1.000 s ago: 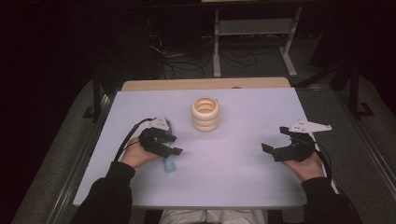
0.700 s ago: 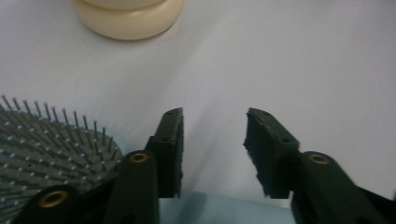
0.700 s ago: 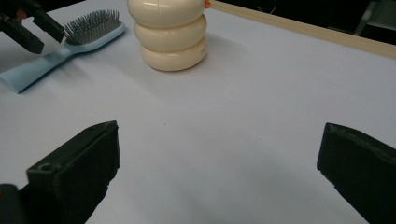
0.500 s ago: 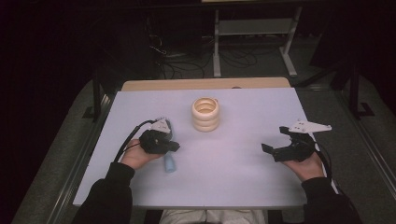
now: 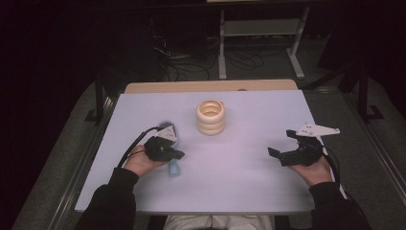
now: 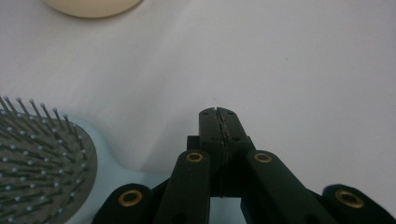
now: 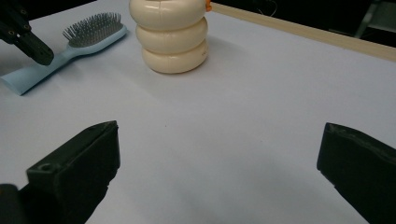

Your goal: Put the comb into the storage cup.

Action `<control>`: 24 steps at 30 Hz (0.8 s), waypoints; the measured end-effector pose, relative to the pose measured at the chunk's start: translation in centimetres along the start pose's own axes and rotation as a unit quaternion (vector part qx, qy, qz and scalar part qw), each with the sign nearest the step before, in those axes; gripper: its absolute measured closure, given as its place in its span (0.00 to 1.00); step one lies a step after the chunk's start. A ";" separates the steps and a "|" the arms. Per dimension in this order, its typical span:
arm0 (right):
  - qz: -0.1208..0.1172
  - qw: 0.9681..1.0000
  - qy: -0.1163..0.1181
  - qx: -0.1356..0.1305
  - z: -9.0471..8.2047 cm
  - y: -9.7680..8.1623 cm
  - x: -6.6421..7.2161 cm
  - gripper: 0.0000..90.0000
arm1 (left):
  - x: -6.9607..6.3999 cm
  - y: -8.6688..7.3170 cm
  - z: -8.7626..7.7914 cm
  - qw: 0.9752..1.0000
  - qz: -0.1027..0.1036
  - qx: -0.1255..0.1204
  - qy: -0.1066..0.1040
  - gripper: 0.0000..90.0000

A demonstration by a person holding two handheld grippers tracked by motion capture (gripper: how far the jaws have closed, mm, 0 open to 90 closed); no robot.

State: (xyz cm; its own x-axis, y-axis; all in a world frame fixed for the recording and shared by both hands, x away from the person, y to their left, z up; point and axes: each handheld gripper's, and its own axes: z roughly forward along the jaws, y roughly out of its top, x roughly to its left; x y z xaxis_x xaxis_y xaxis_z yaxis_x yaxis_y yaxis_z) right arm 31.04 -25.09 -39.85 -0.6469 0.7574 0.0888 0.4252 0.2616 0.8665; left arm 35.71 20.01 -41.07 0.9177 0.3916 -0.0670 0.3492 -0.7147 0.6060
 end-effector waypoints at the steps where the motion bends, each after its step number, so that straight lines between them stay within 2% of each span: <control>1: -0.001 1.000 0.000 0.000 0.0 0.0 0.0 0.00 | 0.0 -0.1 0.0 1.000 0.000 0.003 0.002 1.00; 9: -0.002 1.000 0.001 0.001 0.1 0.0 0.0 0.00 | 0.1 -0.3 0.0 1.000 -0.001 0.009 0.001 1.00; 17: -0.003 1.000 0.002 0.005 0.2 0.0 0.1 0.00 | -0.2 -0.4 0.6 0.999 0.004 0.032 0.001 1.00; 24: -0.002 1.000 0.003 0.007 0.3 -0.1 0.1 0.00 | 0.0 -0.8 0.8 0.999 -0.005 0.046 0.006 1.00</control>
State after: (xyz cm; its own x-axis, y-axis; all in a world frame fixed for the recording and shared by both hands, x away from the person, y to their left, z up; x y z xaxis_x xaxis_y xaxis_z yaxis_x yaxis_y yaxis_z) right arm 31.13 -24.89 -40.02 -0.6522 0.7529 0.0877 0.4313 0.2734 0.8598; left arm 35.54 20.11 -42.18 0.9123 0.4047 -0.0633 0.3745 -0.7613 0.5294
